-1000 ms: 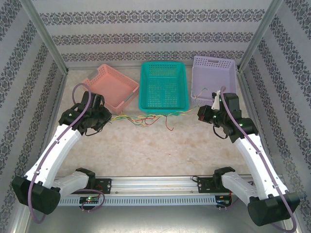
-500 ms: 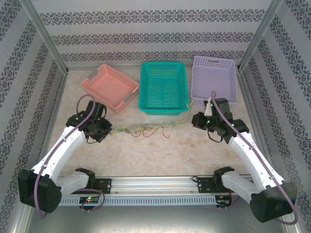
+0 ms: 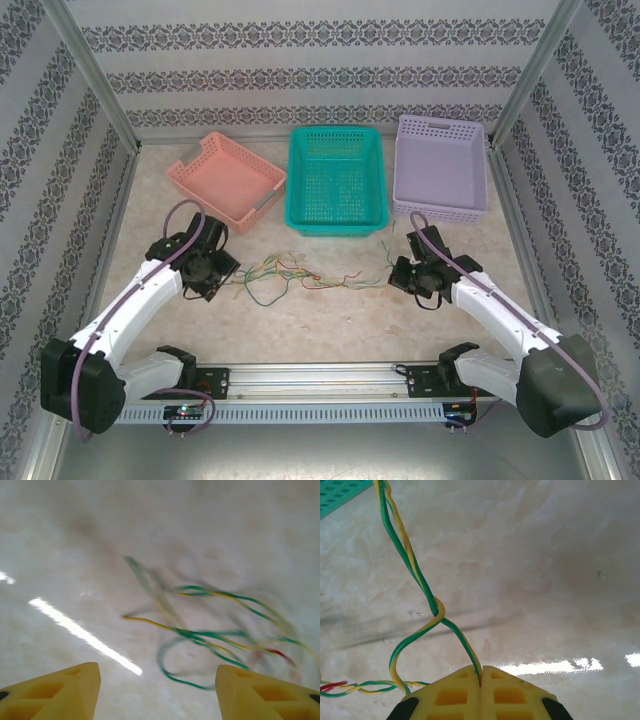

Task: Untangle the cables

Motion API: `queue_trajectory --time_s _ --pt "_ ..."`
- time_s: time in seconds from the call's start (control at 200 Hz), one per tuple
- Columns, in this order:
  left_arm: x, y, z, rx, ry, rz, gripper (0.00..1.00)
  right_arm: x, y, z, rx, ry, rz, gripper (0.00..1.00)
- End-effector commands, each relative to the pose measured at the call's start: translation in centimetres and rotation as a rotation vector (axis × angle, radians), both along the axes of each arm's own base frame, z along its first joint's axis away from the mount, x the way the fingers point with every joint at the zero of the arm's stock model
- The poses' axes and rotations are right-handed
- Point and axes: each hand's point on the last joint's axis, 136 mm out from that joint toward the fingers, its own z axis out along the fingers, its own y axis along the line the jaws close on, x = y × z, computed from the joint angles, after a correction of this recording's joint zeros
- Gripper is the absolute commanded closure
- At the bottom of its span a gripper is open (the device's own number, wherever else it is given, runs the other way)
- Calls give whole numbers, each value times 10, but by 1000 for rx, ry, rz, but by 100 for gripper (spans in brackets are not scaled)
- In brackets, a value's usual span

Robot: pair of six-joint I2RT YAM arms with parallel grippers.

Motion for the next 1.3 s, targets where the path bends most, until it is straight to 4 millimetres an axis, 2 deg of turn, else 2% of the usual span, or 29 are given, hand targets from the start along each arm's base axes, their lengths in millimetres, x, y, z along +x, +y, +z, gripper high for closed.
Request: queue_trajectory --time_s 0.0,0.06,0.115,0.135,0.215,0.26,0.315,0.375,0.42,0.485,0.54,0.595,0.65,0.714,0.799,0.929,1.104,1.294 --pt "10 -33 33 -7 -66 -109 37 10 -3 6 -37 -25 -12 99" --pt "10 -55 42 -13 -69 -152 36 11 -6 5 -59 -15 -16 88" --pt "9 -74 43 -36 -60 -168 36 13 -9 7 -71 -15 -14 68" --pt "8 -80 42 -49 -54 -165 36 14 -10 9 -79 -16 -15 63" --pt "5 -93 35 -82 -36 -152 38 19 -16 25 -138 -58 0 56" --pt "2 -88 33 -56 -26 -144 43 20 -20 38 -189 -99 19 55" --pt "-3 -72 32 15 -18 -133 48 21 -24 56 -254 -153 47 53" --pt "-11 -51 32 87 -5 -118 51 23 -16 76 -307 -241 135 50" --pt "-19 -38 29 102 14 -100 53 23 -4 89 -337 -304 222 49" --pt "-30 -24 18 86 52 -59 54 17 33 97 -318 -395 421 48" --pt "-36 -16 5 38 81 -11 53 4 70 94 -272 -440 601 44" --pt "-33 -16 -8 -42 90 21 53 -11 103 88 -238 -464 760 42" --pt "-24 -23 -21 -105 80 6 65 -24 130 80 -235 -477 894 39" --pt "-22 -32 -36 -121 118 -45 74 -30 151 66 -264 -453 997 38" --pt "-25 -37 -55 -92 160 -116 75 -29 169 45 -300 -392 1065 38" --pt "-22 -30 -67 -40 119 -133 64 -23 184 18 -384 -337 1128 35" --pt "-3 -35 -73 -29 11 -201 57 -6 190 11 -460 -338 1114 33" --pt "-1 -43 -80 11 -5 -289 56 1 187 0 -508 -311 1109 32"
